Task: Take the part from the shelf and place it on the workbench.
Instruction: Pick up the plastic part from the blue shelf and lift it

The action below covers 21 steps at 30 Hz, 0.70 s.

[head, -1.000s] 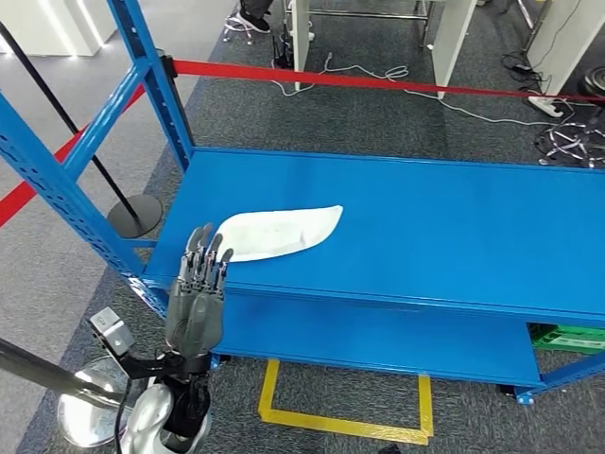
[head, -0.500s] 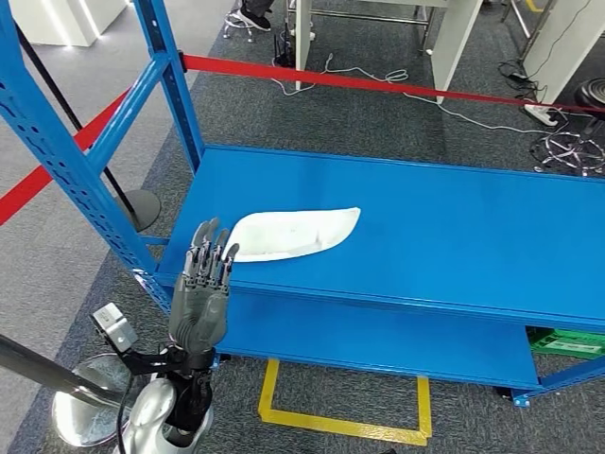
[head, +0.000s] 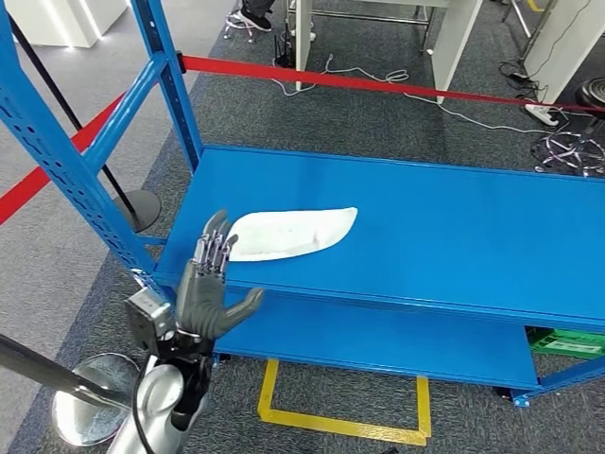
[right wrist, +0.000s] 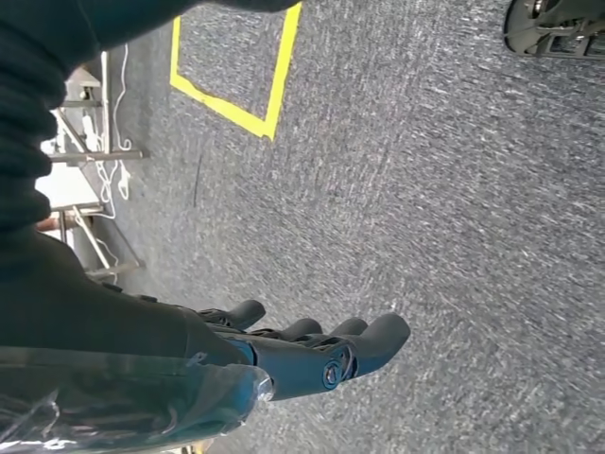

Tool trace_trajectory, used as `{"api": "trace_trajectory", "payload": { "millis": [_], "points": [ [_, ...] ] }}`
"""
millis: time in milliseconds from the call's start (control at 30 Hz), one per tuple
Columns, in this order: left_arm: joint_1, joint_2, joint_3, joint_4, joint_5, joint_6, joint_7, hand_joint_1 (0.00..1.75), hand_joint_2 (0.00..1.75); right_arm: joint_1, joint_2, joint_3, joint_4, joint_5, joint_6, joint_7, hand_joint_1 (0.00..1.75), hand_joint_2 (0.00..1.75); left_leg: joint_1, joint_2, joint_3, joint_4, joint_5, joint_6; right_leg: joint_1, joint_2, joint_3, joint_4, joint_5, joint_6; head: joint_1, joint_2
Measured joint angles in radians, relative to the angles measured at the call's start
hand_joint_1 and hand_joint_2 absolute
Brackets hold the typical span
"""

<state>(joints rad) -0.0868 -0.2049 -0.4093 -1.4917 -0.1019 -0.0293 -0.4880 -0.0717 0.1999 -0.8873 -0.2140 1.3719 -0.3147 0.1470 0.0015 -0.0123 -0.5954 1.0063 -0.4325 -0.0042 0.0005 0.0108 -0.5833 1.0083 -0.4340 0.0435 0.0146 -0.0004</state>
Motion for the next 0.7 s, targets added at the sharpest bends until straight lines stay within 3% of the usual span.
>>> {"api": "trace_trajectory", "payload": {
  "millis": [300, 533, 700],
  "points": [
    [-0.191, 0.098, -0.029, 0.136, -0.357, 0.080, 0.175, 0.00, 1.75, -0.001, 0.000, 0.000, 0.000, 0.016, 0.004, -0.010, 0.00, 1.75, 0.001, 0.000, 0.000, 0.000, 0.003, -0.003, 0.001, 0.000, -0.002, 0.004, 0.001, -0.001, 0.000, 0.000],
    [-0.367, 0.171, -0.087, 0.310, -0.442, -0.066, 0.258, 0.00, 1.75, -0.002, -0.004, 0.000, 0.000, 0.039, 0.005, -0.021, 0.00, 1.75, 0.001, 0.000, 0.000, 0.000, 0.004, -0.003, 0.001, 0.000, -0.002, 0.005, 0.001, -0.001, 0.000, 0.000],
    [-0.462, 0.198, -0.143, 0.426, -0.467, -0.107, 0.268, 0.00, 1.75, -0.003, -0.006, 0.000, 0.000, 0.047, 0.004, -0.026, 0.00, 1.75, 0.001, 0.000, 0.000, 0.000, 0.004, -0.003, 0.000, 0.001, -0.002, 0.005, 0.002, -0.001, 0.000, 0.000]
  ]
}}
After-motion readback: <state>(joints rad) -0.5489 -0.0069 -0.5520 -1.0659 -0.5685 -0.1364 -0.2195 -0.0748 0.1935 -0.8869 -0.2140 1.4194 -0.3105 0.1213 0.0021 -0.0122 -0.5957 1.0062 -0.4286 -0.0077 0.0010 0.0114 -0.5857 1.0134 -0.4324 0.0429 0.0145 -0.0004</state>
